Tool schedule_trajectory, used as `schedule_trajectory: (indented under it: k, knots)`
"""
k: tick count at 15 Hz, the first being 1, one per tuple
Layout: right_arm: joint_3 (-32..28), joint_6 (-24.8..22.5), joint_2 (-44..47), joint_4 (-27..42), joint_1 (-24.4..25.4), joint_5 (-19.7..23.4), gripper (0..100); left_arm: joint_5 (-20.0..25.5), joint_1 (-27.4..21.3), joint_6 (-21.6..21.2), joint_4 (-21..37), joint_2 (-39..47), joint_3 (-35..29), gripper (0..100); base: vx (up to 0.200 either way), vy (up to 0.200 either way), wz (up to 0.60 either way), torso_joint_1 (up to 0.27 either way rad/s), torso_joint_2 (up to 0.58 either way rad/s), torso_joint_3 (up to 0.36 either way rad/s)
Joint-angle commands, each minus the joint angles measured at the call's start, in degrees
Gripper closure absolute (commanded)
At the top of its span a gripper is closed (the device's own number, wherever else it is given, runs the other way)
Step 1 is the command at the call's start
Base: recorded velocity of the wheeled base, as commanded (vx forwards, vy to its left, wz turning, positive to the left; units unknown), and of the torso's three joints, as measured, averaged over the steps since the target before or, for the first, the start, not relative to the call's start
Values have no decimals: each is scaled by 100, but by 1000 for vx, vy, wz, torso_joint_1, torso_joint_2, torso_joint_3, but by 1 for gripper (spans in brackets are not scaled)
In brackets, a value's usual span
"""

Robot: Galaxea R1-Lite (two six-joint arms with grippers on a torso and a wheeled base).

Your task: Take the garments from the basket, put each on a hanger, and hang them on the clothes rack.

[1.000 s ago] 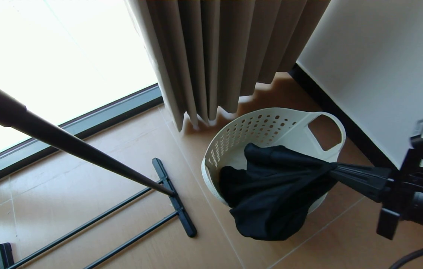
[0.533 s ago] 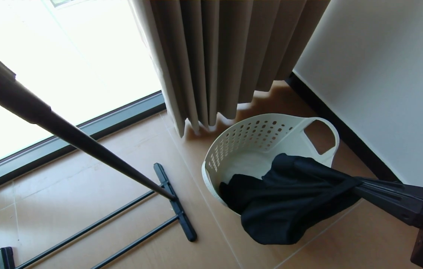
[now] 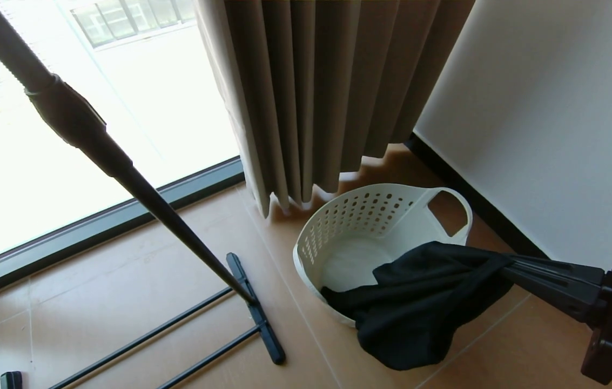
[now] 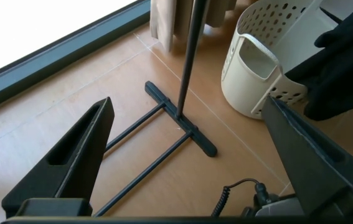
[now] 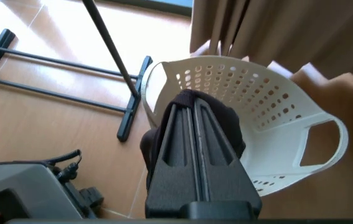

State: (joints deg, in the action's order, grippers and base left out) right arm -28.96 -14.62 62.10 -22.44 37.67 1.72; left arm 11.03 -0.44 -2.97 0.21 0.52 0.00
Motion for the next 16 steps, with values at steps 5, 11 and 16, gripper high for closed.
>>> schedule_trajectory:
  k: [5, 11, 16]
  knots:
    - [251, -6, 303, -709, -23, -5, 100, 4, 0, -1, -3, 9, 0, 0, 0, 0, 0, -1, -121, 73]
    - [269, -15, 232, -682, -23, -22, 100, -5, 0, 7, -3, 9, 0, 0, 0, 0, 0, 45, -426, -171]
    - [295, -15, 215, -691, -23, -22, 100, -5, 0, 7, -3, 9, 0, 0, 0, 0, 0, 67, -290, -36]
